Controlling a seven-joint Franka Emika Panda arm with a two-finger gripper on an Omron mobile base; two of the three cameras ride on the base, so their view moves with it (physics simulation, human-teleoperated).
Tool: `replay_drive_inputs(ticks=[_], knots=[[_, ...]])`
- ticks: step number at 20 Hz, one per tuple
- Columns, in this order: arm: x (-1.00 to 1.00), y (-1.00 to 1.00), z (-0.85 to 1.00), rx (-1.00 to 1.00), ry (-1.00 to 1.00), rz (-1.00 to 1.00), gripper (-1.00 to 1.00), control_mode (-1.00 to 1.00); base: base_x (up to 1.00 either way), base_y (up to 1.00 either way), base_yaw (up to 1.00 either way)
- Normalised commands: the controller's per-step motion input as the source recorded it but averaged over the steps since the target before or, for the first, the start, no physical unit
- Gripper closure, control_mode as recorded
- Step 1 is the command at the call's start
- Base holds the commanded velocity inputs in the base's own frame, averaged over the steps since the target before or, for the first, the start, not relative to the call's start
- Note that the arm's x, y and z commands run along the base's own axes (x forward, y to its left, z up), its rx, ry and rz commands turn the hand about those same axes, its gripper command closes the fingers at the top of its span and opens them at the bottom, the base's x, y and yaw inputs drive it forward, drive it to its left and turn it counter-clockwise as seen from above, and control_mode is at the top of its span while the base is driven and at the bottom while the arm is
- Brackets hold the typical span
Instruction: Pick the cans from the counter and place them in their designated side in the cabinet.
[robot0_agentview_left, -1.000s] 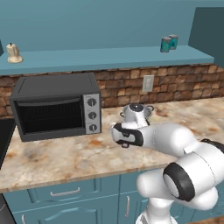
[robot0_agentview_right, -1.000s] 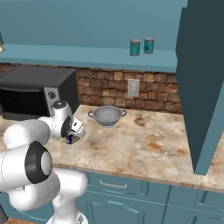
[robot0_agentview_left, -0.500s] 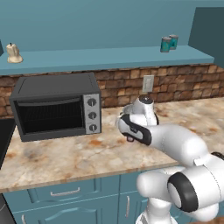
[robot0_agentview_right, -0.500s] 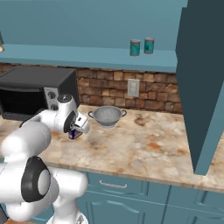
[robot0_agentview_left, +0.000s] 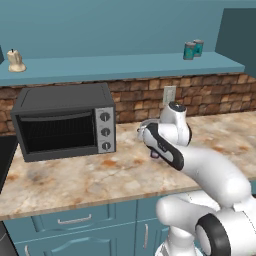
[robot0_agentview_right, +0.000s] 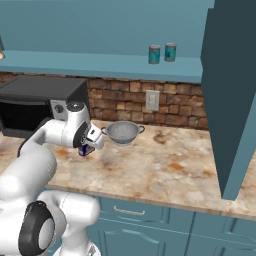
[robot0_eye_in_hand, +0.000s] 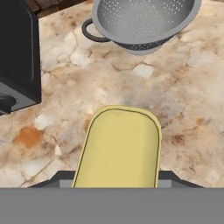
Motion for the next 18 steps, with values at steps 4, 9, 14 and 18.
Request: replay_drive_inputs(ticks=[4,9,14,18], knots=[[-0.28,-0.13,0.31,0.01,-0.03,0.00,1.00,-1.00,0.00,0.00,0.00],[-0.30,-0.16,0.28,0.01,-0.04,0.00,1.00,-1.00,0.00,0.00,0.00],[-0.36,-0.23,0.24,0.01,-0.05,0.00,1.00,-1.00,0.00,0.00,0.00],[-0.38,-0.18,0.27,0.01,-0.05,0.00,1.00,-1.00,0.00,0.00,0.00]])
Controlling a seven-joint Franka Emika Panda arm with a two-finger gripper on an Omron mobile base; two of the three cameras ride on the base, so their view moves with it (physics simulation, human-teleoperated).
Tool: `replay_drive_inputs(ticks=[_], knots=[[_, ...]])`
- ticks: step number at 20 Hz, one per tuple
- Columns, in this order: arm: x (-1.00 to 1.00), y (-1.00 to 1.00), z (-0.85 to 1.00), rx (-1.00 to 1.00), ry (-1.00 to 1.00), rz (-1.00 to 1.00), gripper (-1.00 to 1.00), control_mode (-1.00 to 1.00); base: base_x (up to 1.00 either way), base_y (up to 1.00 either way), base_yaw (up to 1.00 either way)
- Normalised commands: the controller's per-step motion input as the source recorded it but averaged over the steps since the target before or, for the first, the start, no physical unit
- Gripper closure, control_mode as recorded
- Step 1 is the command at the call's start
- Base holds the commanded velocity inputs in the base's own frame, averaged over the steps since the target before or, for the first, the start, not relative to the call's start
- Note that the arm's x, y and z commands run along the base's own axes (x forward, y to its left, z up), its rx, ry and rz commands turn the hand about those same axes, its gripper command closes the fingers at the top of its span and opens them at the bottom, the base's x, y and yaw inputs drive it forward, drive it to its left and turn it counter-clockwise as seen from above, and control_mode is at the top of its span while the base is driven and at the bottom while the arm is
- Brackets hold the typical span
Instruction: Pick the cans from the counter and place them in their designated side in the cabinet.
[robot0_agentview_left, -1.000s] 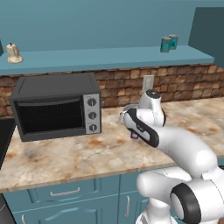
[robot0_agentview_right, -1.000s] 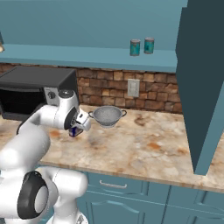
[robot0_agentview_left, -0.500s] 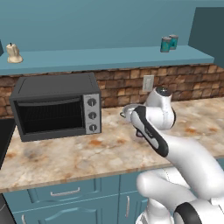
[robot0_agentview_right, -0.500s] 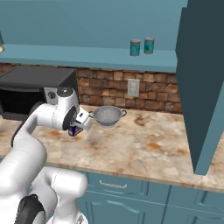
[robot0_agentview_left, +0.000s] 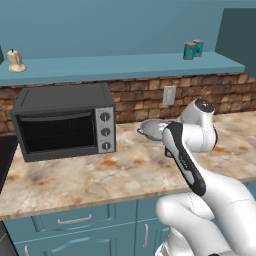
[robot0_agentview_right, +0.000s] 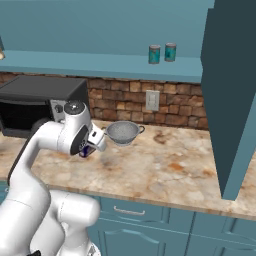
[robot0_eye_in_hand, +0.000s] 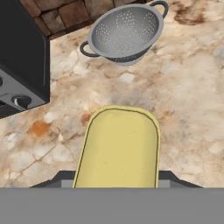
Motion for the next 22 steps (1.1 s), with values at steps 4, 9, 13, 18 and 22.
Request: replay_drive_inputs(ticks=[4,9,13,18,22], knots=[[-0.32,-0.09,0.34,0.00,-0.06,0.00,1.00,-1.00,0.00,0.00,0.00],[-0.31,-0.02,0.34,0.00,-0.07,0.00,1.00,-1.00,0.00,0.00,0.00],[-0.36,0.00,0.28,0.00,-0.09,0.00,1.00,-1.00,0.00,0.00,0.00],[-0.39,-0.01,0.30,0.00,-0.06,0.00,1.00,-1.00,0.00,0.00,0.00],[-0.37,-0.04,0.30,0.00,-0.06,0.00,1.00,-1.00,0.00,0.00,0.00]])
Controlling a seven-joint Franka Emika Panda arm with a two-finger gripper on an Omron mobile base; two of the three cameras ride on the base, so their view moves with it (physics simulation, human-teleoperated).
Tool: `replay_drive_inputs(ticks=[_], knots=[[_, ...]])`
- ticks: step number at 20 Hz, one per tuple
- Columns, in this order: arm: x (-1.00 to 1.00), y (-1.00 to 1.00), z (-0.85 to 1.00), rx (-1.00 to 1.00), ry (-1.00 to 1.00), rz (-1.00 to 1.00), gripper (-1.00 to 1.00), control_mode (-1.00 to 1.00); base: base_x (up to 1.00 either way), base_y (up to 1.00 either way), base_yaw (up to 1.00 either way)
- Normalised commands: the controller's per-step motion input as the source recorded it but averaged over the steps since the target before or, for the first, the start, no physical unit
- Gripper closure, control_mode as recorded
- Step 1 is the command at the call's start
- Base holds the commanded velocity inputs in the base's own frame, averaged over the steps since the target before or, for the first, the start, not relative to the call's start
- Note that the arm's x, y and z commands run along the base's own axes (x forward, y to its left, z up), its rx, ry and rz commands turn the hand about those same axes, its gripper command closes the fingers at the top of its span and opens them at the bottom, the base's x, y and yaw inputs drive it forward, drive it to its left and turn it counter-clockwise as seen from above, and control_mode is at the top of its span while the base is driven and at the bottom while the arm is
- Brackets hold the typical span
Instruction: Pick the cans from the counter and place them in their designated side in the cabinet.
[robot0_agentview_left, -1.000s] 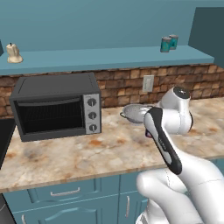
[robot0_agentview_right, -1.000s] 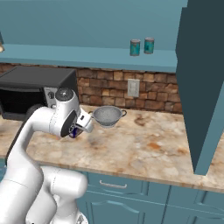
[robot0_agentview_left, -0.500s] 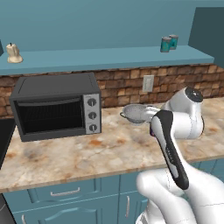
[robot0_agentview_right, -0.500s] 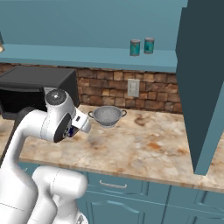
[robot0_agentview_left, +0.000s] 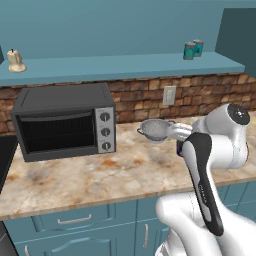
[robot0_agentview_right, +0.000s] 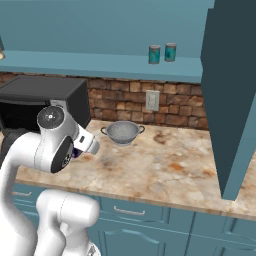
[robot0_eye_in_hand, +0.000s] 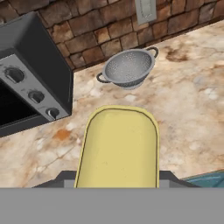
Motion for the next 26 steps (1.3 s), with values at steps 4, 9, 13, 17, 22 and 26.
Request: replay_drive_inputs(ticks=[4,9,13,17,22,26], knots=[[-0.29,-0.05,0.30,0.00,-0.06,0.00,1.00,-1.00,0.00,0.00,0.00],[-0.29,-0.08,0.30,0.00,-0.06,0.00,1.00,-1.00,0.00,0.00,0.00],[-0.28,-0.09,0.30,0.00,-0.06,0.00,1.00,-1.00,0.00,0.00,0.00],[-0.29,-0.12,0.27,0.00,-0.05,0.00,1.00,-1.00,0.00,0.00,0.00],[-0.10,-0.12,0.24,0.00,-0.03,0.00,1.00,-1.00,0.00,0.00,0.00],[-0.06,-0.12,0.30,0.00,-0.04,0.00,1.00,-1.00,0.00,0.00,0.00]])
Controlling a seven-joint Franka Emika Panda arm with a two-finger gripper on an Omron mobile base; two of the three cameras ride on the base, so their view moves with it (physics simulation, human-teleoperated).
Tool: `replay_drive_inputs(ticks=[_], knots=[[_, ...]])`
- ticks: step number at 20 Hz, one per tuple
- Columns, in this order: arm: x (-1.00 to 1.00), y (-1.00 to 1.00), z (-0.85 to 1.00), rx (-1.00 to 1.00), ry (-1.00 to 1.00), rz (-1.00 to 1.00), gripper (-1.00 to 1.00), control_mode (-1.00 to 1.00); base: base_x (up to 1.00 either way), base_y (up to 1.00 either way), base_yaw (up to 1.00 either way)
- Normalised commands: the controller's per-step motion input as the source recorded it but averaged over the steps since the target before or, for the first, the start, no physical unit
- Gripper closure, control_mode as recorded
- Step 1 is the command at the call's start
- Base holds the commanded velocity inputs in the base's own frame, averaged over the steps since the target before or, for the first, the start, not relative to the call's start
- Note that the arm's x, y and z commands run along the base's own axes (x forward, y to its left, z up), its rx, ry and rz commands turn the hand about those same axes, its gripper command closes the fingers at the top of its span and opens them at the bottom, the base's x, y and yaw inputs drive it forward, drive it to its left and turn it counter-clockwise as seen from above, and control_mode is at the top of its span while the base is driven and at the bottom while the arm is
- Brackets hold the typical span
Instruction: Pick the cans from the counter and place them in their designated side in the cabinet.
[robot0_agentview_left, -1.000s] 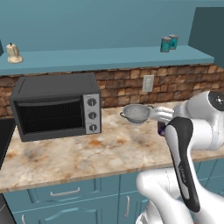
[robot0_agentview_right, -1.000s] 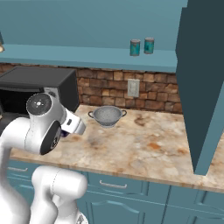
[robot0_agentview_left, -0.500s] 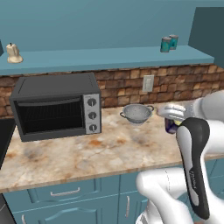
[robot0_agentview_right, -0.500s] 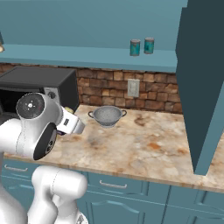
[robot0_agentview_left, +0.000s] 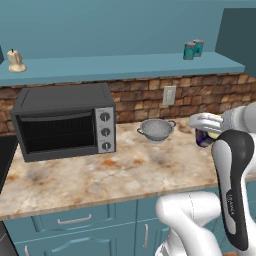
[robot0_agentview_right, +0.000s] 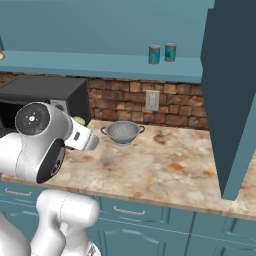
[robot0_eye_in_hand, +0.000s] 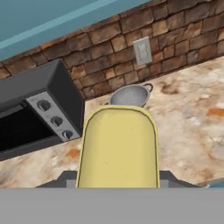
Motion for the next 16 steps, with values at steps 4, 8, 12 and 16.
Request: replay_drive_inputs(ticks=[4,8,12,16], knots=[[-0.04,-0.10,0.30,0.00,-0.05,0.00,1.00,-1.00,0.00,0.00,0.00],[0.00,-0.08,0.28,0.00,-0.06,0.00,1.00,-1.00,0.00,0.00,0.00],[0.00,-0.01,0.20,0.00,-0.08,0.00,1.00,-1.00,0.00,0.00,0.00],[0.00,0.00,0.15,-0.02,-0.12,0.00,1.00,-1.00,0.00,0.00,0.00]])
